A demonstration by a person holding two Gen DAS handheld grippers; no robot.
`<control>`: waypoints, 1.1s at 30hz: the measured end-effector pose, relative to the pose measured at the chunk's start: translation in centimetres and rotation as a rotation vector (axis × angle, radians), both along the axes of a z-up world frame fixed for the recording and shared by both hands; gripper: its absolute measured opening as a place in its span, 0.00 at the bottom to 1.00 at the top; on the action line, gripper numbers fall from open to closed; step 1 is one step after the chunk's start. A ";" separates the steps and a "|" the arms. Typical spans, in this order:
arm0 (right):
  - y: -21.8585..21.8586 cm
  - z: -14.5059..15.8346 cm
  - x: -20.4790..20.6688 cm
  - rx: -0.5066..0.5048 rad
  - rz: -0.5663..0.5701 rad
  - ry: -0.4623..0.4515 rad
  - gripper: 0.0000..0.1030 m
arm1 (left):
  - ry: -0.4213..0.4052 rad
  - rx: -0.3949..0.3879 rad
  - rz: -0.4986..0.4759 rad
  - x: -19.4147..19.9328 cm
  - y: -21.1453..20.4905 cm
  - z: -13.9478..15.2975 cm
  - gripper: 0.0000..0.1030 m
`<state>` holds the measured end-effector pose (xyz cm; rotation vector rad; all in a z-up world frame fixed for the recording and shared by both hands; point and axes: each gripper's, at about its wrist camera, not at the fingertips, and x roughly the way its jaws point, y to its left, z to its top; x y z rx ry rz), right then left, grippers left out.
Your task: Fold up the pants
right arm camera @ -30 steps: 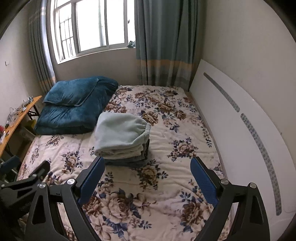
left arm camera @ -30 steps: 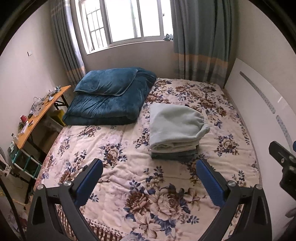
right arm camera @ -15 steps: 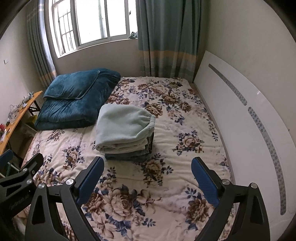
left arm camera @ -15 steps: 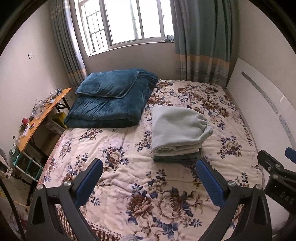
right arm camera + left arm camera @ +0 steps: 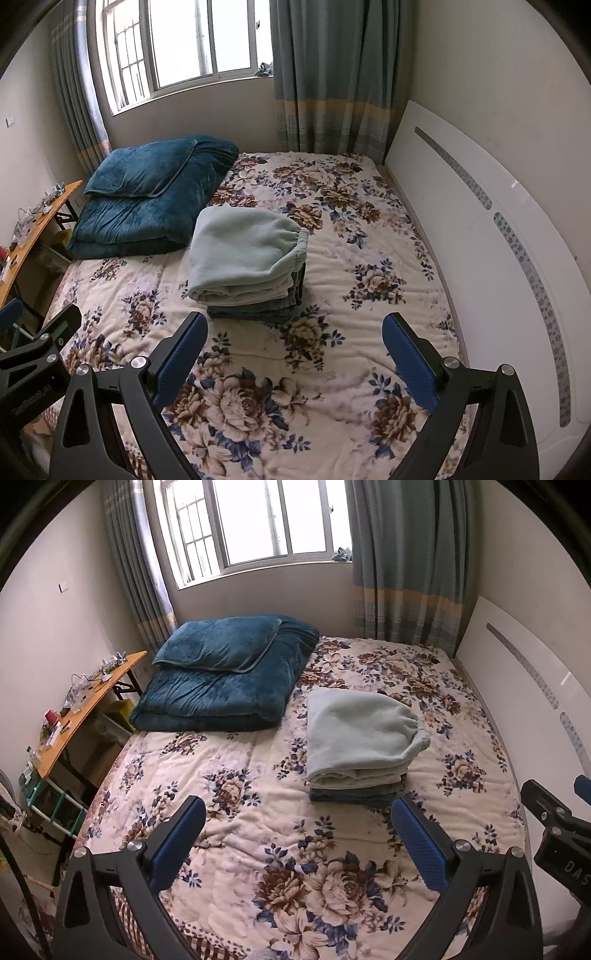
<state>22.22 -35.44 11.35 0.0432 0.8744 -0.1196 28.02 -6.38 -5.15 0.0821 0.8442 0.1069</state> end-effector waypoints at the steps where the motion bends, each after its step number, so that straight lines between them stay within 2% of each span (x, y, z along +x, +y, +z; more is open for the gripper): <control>1: 0.0 -0.1 -0.1 0.002 -0.003 0.002 0.95 | 0.002 0.000 0.001 0.0 0.0 0.0 1.00; 33: -0.2 -1.4 -0.3 0.039 -0.005 0.006 0.95 | -0.011 0.017 0.000 0.7 0.5 0.3 1.00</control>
